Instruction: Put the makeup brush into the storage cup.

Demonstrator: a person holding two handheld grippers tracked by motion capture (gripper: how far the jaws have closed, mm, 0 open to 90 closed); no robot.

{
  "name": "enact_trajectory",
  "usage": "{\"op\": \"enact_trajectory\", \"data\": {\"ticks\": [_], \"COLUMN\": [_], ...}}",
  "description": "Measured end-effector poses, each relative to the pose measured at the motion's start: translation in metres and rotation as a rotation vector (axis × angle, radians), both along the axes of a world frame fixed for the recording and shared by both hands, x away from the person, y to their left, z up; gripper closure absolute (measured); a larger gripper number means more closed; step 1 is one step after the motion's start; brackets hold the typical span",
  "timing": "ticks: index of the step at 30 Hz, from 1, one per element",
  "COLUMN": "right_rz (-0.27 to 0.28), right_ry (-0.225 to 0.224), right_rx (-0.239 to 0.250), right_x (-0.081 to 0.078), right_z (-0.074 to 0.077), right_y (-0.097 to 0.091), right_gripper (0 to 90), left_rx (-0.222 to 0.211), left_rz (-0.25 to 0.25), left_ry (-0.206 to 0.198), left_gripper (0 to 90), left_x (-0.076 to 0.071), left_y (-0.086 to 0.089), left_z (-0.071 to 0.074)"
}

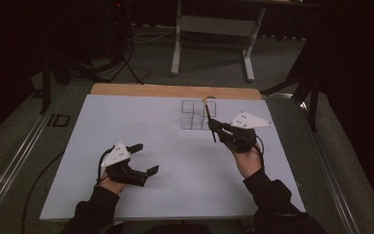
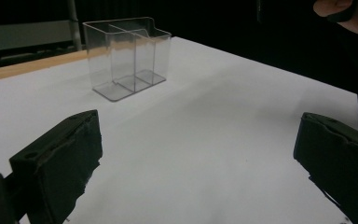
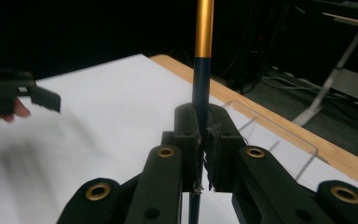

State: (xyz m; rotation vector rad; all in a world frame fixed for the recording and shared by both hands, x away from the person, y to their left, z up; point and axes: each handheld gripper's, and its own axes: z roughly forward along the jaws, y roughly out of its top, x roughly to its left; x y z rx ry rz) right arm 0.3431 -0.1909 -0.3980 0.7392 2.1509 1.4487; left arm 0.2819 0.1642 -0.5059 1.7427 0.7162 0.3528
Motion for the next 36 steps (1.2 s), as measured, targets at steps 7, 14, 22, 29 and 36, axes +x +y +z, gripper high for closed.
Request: {"op": "enact_trajectory", "data": {"ticks": [7,14,22,29,36], "right_rz": [-0.027,-0.053,-0.087,-0.117,-0.126], "right_ry": [-0.014,-0.037,-0.042,-0.053,-0.054], "right_rx": [0.040,0.038,0.041,0.044,0.055], "right_x": [0.012,0.027,0.045,0.060,0.073], "right_z": [0.007,0.012,0.017,0.023,0.030], "right_y": [0.003,0.011,0.014,0.016,0.018], "right_gripper": [84.1,84.1,84.1,84.1,84.1], "left_rx": [0.000,-0.002,-0.013,-0.023,-0.025], "left_rz": [-0.008,-0.019,-0.021,-0.031,-0.025], "left_ry": [0.009,0.005,0.012,0.024,0.022], "left_gripper": [1.4,1.4,1.4,1.4,1.5], "left_x": [0.000,-0.001,0.000,0.000,0.001], "left_y": [0.000,0.000,0.002,0.002,0.003], "left_z": [-0.003,-0.003,-0.004,-0.005,-0.005]}}
